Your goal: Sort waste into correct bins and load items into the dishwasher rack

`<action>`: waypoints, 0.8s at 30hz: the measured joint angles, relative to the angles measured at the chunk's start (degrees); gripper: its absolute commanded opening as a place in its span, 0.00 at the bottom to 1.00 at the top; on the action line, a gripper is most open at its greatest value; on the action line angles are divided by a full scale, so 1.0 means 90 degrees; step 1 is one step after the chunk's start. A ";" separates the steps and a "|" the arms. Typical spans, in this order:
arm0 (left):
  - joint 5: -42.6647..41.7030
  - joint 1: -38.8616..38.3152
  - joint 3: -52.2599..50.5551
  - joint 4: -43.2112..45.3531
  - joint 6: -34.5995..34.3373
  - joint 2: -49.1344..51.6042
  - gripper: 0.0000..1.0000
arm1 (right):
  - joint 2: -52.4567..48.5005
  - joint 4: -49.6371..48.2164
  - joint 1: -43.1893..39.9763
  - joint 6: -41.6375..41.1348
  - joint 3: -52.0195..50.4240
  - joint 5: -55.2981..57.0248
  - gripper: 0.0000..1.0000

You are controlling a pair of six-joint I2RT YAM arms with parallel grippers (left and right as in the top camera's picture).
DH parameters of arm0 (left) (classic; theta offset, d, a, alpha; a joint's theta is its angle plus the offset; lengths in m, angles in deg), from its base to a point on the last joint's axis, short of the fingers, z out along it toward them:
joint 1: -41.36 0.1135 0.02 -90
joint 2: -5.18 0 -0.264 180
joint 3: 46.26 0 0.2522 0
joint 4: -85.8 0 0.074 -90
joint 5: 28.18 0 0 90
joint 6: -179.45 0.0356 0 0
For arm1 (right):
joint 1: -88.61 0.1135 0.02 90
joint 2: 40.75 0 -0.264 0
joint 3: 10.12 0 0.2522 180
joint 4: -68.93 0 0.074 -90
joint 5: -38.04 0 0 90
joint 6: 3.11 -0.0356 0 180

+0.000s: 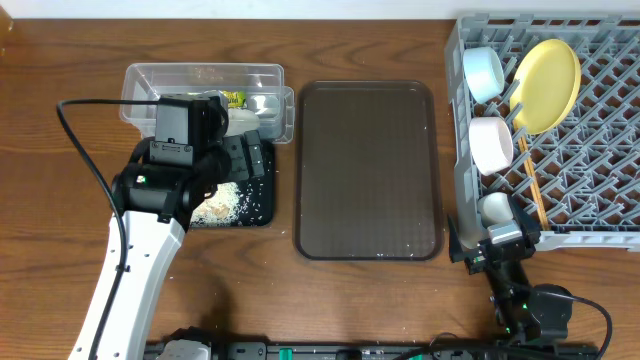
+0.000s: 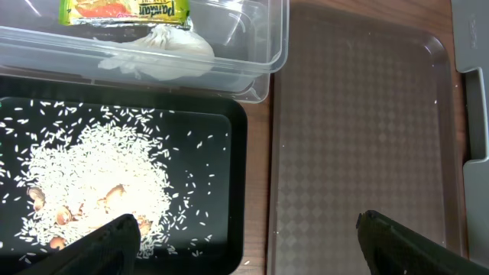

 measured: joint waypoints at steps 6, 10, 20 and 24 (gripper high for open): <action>0.0000 0.0000 0.0000 0.0000 0.0000 0.0000 0.93 | 0.0000 -0.0002 0.0000 0.0002 0.0000 0.0000 0.99; 0.0000 0.0000 0.0000 0.0000 0.0000 0.0000 0.93 | 0.0000 -0.0002 0.0000 0.0000 0.0000 0.0002 0.99; 0.0386 0.0117 -0.0911 0.0962 0.0100 -0.1384 0.93 | 0.0000 -0.0002 0.0000 0.0000 0.0000 0.0007 0.99; 0.0415 0.0517 -0.2322 0.2499 0.0119 -0.2912 0.93 | 0.0000 0.0002 0.0000 0.0000 0.0000 0.0010 0.99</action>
